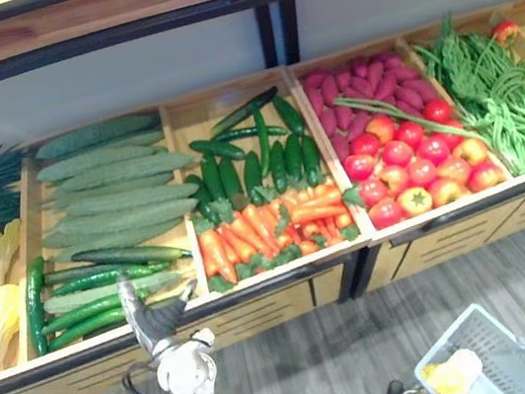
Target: Pick vegetable in the basket
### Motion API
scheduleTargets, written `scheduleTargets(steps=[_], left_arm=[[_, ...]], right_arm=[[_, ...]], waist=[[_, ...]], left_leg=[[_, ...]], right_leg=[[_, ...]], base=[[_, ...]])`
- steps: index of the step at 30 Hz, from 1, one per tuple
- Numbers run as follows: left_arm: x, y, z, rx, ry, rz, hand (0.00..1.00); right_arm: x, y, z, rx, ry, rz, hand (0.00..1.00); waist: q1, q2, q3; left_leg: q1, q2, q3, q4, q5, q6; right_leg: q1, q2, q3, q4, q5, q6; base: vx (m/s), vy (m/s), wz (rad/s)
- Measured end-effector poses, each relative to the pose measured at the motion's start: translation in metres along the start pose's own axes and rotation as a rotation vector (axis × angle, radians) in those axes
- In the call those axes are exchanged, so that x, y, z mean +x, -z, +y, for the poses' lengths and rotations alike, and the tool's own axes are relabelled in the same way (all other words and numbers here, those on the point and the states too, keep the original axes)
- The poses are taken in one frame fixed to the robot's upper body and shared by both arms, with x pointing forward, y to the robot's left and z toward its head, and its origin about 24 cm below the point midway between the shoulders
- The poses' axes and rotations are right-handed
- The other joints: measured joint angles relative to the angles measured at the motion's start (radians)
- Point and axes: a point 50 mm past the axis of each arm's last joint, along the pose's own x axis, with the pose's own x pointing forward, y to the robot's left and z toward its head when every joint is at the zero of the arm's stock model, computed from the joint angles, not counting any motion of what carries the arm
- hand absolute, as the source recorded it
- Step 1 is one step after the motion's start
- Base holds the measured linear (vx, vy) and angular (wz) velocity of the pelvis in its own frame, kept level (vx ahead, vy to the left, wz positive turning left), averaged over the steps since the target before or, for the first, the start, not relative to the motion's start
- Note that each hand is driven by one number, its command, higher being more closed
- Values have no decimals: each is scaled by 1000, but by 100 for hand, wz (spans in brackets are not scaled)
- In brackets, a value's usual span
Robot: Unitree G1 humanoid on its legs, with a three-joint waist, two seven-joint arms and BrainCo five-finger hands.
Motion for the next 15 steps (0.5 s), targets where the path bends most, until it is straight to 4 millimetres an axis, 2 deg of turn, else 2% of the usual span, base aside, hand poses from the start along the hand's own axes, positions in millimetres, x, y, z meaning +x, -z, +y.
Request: scheduleTargets(steps=[3, 6, 11, 15], left_arm=[[3, -10, -3, 41, 46, -84, 0], [7, -16, -6, 108, 126, -178, 0], [15, -11, -16, 203, 257, -225, 0], [26, -4, -26, 289, 357, -243, 0]], right_arm=[[0, 1, -2, -10, 2, 0, 100], [0, 0, 1, -50, -14, -11, 100], [4, -16, -4, -104, -12, -56, 100], [5, -30, 2, -170, -35, -112, 100]], waist=[[-2, 3, -10], [-22, 4, -11], [-53, 30, -24], [-56, 44, -16]], left_leg=[[15, -1, 23, 0, -11, 0], [27, -1, 44, 0, -18, -1], [29, -3, 94, 0, -31, -4], [29, 6, 142, 30, -50, -8]], right_leg=[[8, 5, 23, -18, 9, -2], [14, 11, 45, -40, 20, 2], [-7, 19, 94, -54, 31, 6], [-38, 35, 153, -57, 44, 1]], base=[[32, 13, -23], [4, 4, -24], [9, -5, -30], [33, -24, -43]])
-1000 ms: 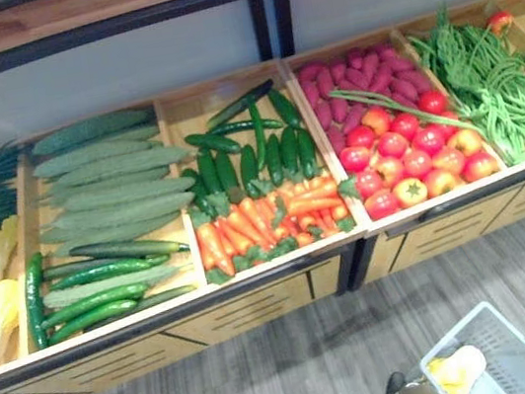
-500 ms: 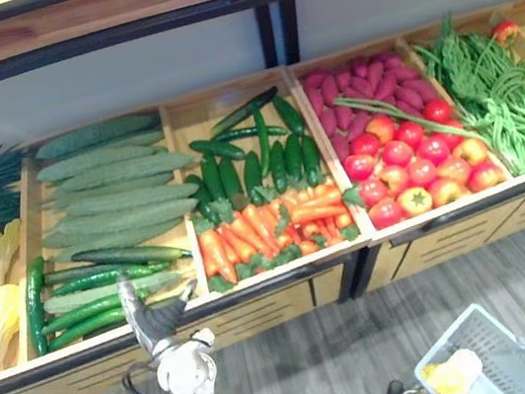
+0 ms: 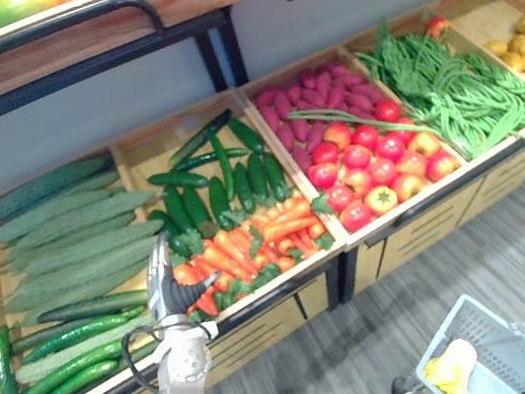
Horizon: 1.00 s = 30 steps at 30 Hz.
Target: Pick vegetable in the basket
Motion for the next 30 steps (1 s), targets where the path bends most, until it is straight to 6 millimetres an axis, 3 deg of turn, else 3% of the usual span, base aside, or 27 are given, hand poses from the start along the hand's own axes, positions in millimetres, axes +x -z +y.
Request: scheduleTargets(steps=[8, 21, 30], left_arm=[[18, 7, -9, 199, 187, -66, 0], [26, -23, -37, 236, 300, -211, 0], [26, -19, -38, 247, 300, -190, 0]], right_arm=[[3, -24, 10, -82, -46, -95, 100], [2, -44, 22, -143, -82, -188, 100], [1, -45, 25, -193, -76, -210, 100]], waist=[[-22, 13, 35], [-14, 24, 72], [-9, 27, 74]], left_leg=[[-2, 6, 54, 5, -15, -11], [-17, 16, 76, 20, -23, -19], [-20, 16, 75, 21, -23, -19]], right_leg=[[-35, 18, 62, -11, 16, -3], [-60, 22, 79, -11, 18, -2], [-65, 19, 82, -9, 21, -1]], base=[[-1, -30, -24], [-4, -29, -5], [-20, -27, -1]])
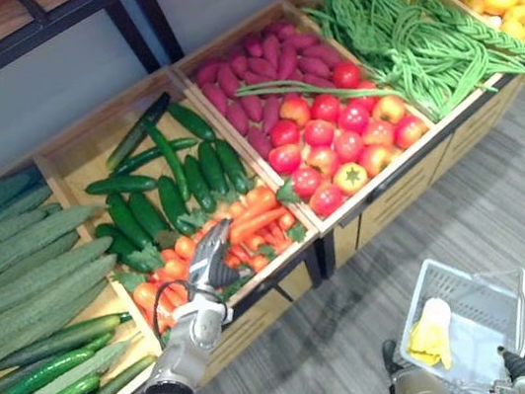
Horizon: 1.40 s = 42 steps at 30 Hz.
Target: Pick vegetable in the basket
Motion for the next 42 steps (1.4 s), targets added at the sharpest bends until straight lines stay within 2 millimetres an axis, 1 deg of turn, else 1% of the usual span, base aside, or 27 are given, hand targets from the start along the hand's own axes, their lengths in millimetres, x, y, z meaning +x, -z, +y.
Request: scheduleTargets(steps=[4, 9, 12, 15, 20, 25, 37, 42], left_arm=[[1, 2, 2, 1, -23, 27, 0], [4, 11, 5, -7, -60, 98, 0], [9, 10, 9, -23, -100, 125, 0], [14, 9, 14, -23, -124, 134, 0], [26, 0, 22, -32, -169, 119, 0], [29, -7, 19, -59, -171, 110, 0], [29, -10, 16, -54, -158, 95, 0], [31, -17, 12, -30, -140, 61, 0]], right_arm=[[0, 0, 0, -3, 5, -1, 100], [0, -2, 1, -4, 4, -6, 100], [1, -7, 3, -2, -1, -24, 100], [2, -10, 5, -2, -5, -31, 100], [3, -16, 11, -19, -24, -50, 100], [4, -22, 13, -15, -29, -63, 100], [3, -22, 17, -19, -39, -65, 100], [4, -30, 17, -20, -40, -99, 100]], waist=[[10, -1, 1], [13, -4, 7], [13, -6, 13], [13, -5, 26], [14, -6, 27], [15, -5, 35], [14, -6, 42], [13, -6, 59]], left_leg=[[-15, 0, -3, 4, 0, 0], [-23, -1, -5, 5, 0, 0], [-54, -4, -6, 9, 1, 1], [-57, -1, -5, 9, 2, 1], [-67, 0, -6, 9, 2, 1], [-67, 0, -5, 9, 2, 1], [-69, 1, -6, 11, 1, 1], [-98, 1, -5, 15, 2, 1]], right_leg=[[-6, -3, -1, -9, 11, 3], [-10, -6, -2, -17, 17, 4], [-41, -10, -3, -18, 24, 6], [-42, -8, -5, -21, 24, 6], [-44, -8, -14, -31, 24, 6], [-43, -10, -16, -32, 24, 6], [-44, -10, -17, -32, 24, 6], [-81, -10, -13, -17, 24, 6]], base=[[-46, -34, 2], [-46, -40, 1], [-31, -37, 0], [2, -42, 0], [12, -37, 3], [1, -32, 0], [-36, -47, 0], [-54, -55, -2]])
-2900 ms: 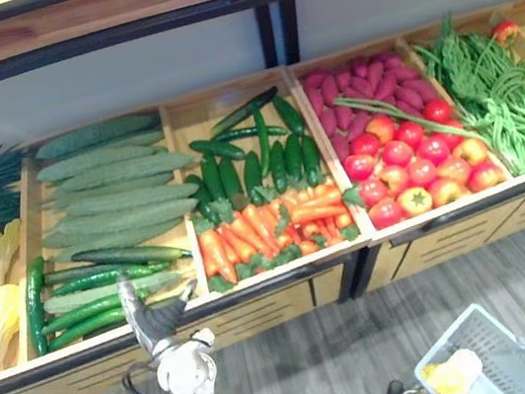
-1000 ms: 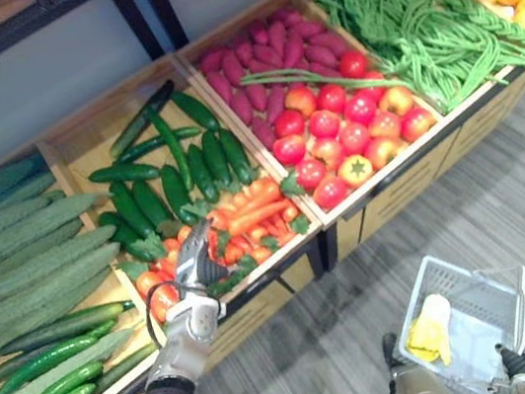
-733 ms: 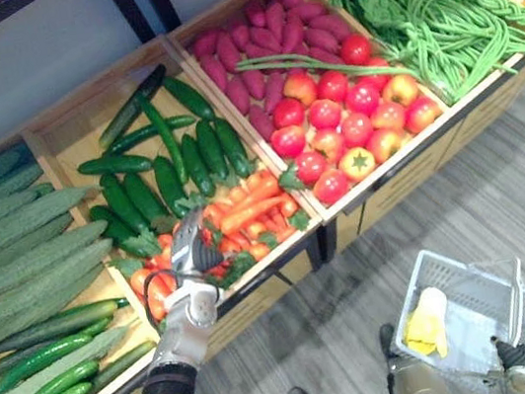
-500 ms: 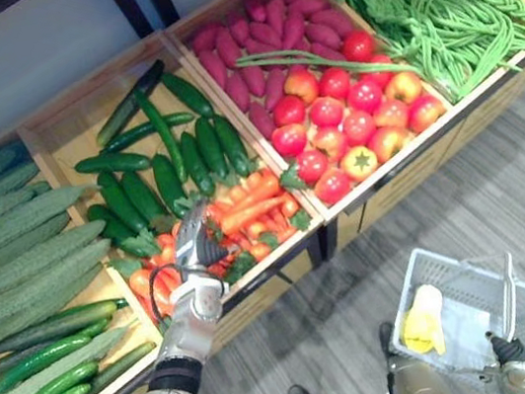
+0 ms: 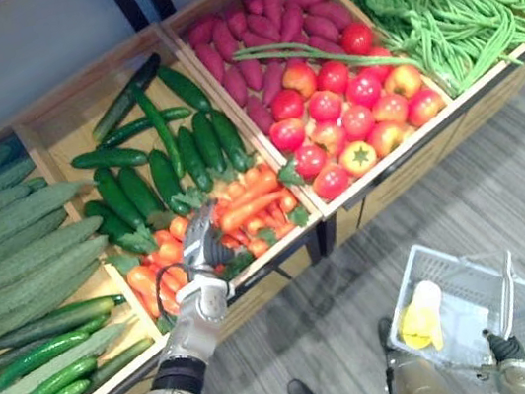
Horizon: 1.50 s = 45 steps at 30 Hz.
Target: Pick vegetable in the basket
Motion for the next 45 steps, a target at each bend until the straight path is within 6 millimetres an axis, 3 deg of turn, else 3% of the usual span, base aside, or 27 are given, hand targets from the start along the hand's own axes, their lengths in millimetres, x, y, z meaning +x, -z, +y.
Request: scheduleTargets(steps=[10, 18, 22, 27, 28, 37, 45], left_arm=[[12, -17, 3, 7, -11, -63, 0], [17, -13, 5, 19, -24, -18, 0], [30, -28, 9, -27, -65, -27, 0], [34, -31, 10, -28, -72, -11, 0], [37, -32, 10, -25, -72, -9, 100], [57, -37, 32, -24, -166, 12, 100], [56, -36, 27, -18, -138, 10, 100]], right_arm=[[0, -3, 3, -12, -10, -16, 100], [1, -8, 5, -9, -13, -28, 100], [3, -15, 7, -2, -14, -47, 100], [3, -19, 7, -3, -15, -67, 100], [4, -20, 7, -2, -15, -69, 100], [4, -25, 11, -15, -32, -90, 100], [2, -24, 19, -4, -49, -89, 100]], waist=[[0, 0, 1], [0, -1, 2], [2, -7, 23], [1, -6, 31], [1, -7, 31], [1, -9, 33], [0, -28, 44]], left_leg=[[-3, 0, 10, -1, -1, -1], [-11, -1, 30, 0, -2, -3], [-39, 0, 28, 12, -1, -2], [-49, 3, 30, 17, -1, -2], [-52, 3, 29, 19, -1, -2], [-67, 6, 33, 28, -1, -1], [-58, 6, 41, 30, -1, -1]], right_leg=[[-12, 2, 12, 1, 1, -1], [-31, 4, 30, 1, 9, -3], [-53, 3, 36, 1, 17, -4], [-66, 8, 51, 1, 21, -5], [-67, 8, 51, 1, 22, -6], [-83, 11, 61, 1, 30, -8], [-82, 16, 81, 0, 42, -10]], base=[[0, -40, -4], [-26, -44, -6], [-54, -55, 1], [-41, -62, -6], [-41, -69, 5], [-35, -55, -2], [-29, -49, -5]])
